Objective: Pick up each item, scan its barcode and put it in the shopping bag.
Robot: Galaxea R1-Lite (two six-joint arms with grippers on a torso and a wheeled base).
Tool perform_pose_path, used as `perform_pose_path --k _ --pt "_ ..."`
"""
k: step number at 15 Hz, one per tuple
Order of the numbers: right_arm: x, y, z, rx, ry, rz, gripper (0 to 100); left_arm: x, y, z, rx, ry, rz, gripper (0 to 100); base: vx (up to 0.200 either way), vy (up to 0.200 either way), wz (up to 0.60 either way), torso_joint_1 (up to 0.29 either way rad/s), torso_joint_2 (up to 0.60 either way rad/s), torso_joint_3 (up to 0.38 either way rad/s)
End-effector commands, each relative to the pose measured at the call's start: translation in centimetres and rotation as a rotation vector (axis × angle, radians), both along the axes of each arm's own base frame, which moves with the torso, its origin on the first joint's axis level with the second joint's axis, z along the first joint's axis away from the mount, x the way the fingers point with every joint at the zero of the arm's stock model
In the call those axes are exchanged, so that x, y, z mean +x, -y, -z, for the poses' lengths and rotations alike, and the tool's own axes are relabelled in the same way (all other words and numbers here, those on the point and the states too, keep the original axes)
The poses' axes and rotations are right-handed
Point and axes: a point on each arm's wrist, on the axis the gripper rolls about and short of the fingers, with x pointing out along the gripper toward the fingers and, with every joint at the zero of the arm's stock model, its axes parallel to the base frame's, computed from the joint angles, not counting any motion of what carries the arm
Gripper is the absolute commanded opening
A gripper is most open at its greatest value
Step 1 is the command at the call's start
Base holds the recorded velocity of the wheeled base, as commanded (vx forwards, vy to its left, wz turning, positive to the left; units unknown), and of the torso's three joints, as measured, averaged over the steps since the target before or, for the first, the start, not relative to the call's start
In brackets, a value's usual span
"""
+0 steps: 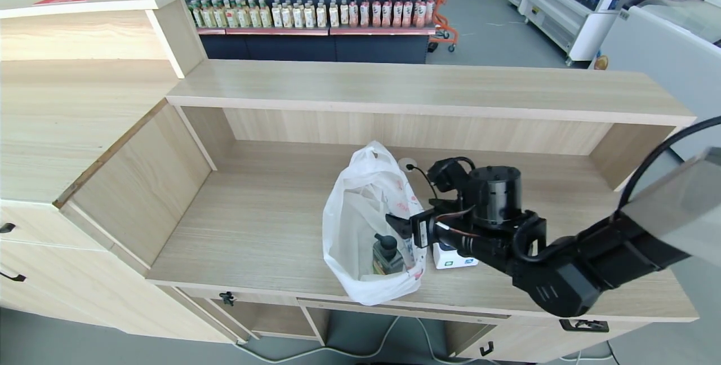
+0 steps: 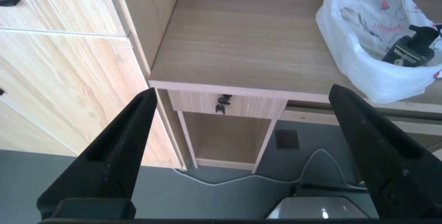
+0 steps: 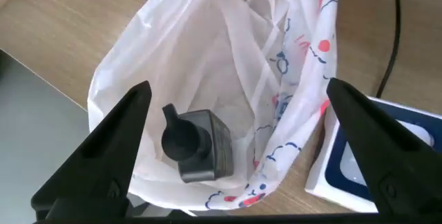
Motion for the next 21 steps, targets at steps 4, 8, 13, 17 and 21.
perform_pose_path --k 4,8,13,17,21 --pt "-6.4 11.1 -5.9 0.032 0.015 0.223 100 0.0 0.0 0.0 -0.001 -0.001 0.000 100 0.000 0.000 0.00 0.000 0.00 0.000" --pt "-10.4 16.2 -5.9 0.033 -0.031 0.338 100 0.0 0.0 0.0 -0.002 -0.001 0.000 100 0.000 0.000 0.00 0.000 0.00 0.000" --pt "-12.6 17.1 -5.2 0.029 -0.039 0.362 100 0.0 0.0 0.0 -0.002 0.001 0.000 100 0.000 -0.120 0.00 0.003 0.00 0.001" --pt "-13.4 17.3 -4.5 0.023 -0.055 0.362 100 0.0 0.0 0.0 -0.002 -0.001 0.000 100 0.000 -0.200 0.00 0.004 0.00 0.004" --pt "-13.9 17.3 -4.1 0.019 -0.066 0.362 100 0.0 0.0 0.0 -0.002 -0.001 0.000 100 0.000 -0.200 0.00 0.004 0.00 0.005"
